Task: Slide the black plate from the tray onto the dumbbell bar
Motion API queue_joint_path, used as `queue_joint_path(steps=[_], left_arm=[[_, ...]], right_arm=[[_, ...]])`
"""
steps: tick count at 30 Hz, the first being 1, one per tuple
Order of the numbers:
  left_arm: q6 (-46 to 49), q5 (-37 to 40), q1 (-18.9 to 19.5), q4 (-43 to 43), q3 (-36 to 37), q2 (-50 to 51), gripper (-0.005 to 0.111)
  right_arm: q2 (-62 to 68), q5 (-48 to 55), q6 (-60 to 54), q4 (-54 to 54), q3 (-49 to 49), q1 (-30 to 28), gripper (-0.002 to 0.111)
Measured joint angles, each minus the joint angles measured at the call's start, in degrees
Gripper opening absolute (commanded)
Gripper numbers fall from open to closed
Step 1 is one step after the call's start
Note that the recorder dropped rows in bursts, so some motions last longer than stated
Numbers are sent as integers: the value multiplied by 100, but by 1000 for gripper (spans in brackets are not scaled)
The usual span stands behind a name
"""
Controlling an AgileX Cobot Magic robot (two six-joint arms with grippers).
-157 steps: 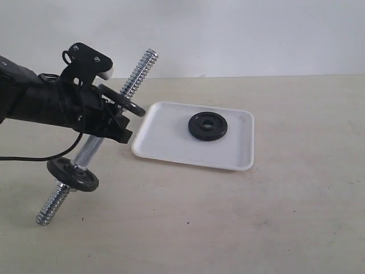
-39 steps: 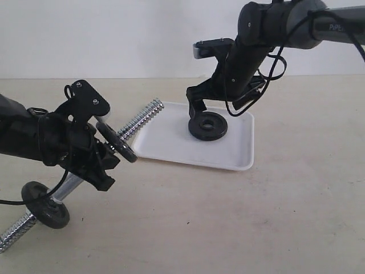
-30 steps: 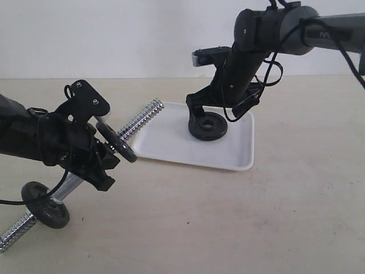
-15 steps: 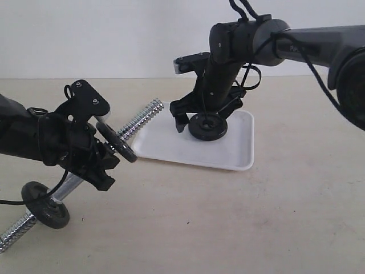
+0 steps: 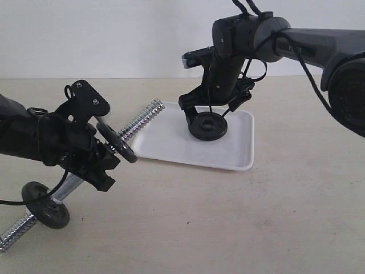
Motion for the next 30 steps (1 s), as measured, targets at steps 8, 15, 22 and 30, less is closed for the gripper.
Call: queue_joint_path(steps=[8, 15, 22, 30], left_arm=[[0, 0, 0, 0, 0, 0, 4], [0, 0, 0, 0, 0, 0, 4], [0, 0, 0, 0, 0, 0, 4], [0, 0, 0, 0, 0, 0, 4]], right_arm=[[169, 13, -24, 95, 0, 0, 104], [288, 13, -33, 95, 0, 0, 104], [293, 37, -33, 125, 0, 0, 104], [293, 37, -156, 163, 0, 0, 104]])
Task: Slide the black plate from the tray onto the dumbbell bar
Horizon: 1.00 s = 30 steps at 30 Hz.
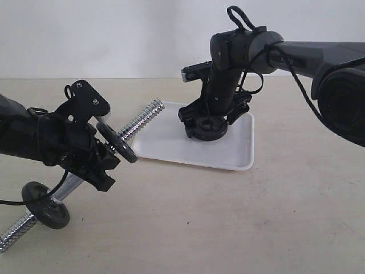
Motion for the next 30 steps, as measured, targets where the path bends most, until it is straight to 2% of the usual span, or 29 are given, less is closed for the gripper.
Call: queue_joint_path(steps=[30], left_arm=[[0, 0, 0, -11, 0, 0, 4]], right_arm=[[0, -101, -92, 116, 0, 0, 104]])
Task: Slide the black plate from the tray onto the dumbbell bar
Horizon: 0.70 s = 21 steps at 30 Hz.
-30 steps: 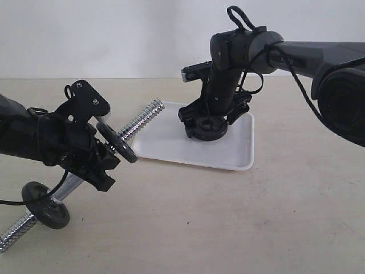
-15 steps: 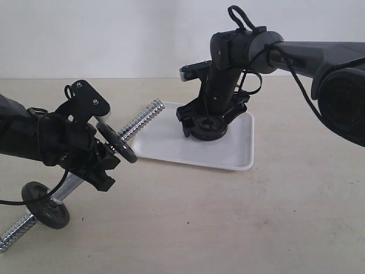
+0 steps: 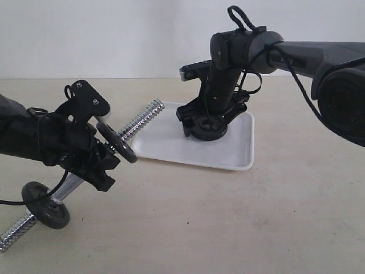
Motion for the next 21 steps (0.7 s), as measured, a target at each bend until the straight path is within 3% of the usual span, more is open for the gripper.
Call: queue_joint_path(steps=[21], left_arm=[[0, 0, 0, 0, 0, 0, 4]], right_arm=[[152, 196, 0, -112, -139, 0, 104]])
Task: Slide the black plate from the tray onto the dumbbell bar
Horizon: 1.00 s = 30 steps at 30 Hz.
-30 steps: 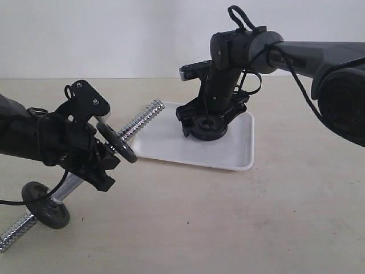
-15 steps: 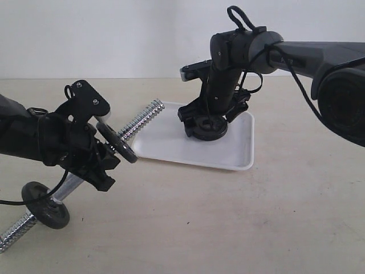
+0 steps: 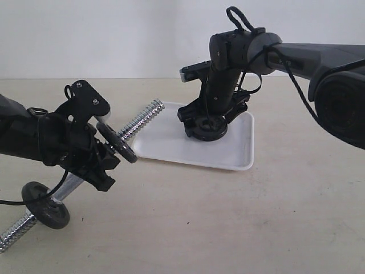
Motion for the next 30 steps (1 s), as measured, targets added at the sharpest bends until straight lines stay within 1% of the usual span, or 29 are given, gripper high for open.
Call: queue_joint_path(steps=[7, 15, 30], left_arm=[[0, 0, 0, 0, 0, 0, 4], [0, 0, 0, 0, 0, 0, 4], [0, 0, 0, 0, 0, 0, 4]], right_arm=[[0, 83, 61, 0, -4, 0, 104], [0, 564, 71, 0, -38, 0, 104], [0, 416, 71, 106, -38, -12, 104]])
